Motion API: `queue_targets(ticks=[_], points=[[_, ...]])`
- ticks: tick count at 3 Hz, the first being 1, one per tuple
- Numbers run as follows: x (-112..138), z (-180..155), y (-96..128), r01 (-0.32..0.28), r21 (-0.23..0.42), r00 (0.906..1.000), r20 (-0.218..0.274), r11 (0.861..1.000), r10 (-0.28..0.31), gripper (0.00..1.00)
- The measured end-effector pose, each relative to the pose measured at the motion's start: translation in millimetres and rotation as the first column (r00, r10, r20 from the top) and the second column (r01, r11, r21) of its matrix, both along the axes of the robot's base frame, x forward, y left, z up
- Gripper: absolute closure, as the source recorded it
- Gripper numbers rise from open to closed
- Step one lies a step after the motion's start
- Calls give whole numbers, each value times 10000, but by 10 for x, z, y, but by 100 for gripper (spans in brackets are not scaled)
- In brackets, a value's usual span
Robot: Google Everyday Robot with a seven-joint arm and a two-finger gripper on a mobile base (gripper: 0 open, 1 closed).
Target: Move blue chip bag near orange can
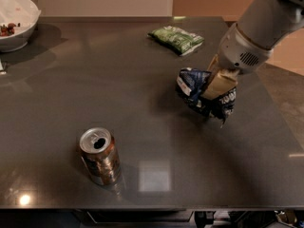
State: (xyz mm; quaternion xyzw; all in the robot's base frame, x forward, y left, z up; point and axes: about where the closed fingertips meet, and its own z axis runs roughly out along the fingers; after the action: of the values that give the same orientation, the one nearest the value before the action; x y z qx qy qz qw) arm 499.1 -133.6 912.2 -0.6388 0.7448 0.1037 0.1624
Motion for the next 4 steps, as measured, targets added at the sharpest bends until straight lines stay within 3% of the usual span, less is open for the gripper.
queue_targets(ticks=[1,2,4], points=[[-268,53,317,-1036,242,9946,-7,9943,1037,100],[-526,87,590,-2054,412,9787,34,9778,2054,81],[-842,115,833,-3120,689,9500,111,9476,3120,36]])
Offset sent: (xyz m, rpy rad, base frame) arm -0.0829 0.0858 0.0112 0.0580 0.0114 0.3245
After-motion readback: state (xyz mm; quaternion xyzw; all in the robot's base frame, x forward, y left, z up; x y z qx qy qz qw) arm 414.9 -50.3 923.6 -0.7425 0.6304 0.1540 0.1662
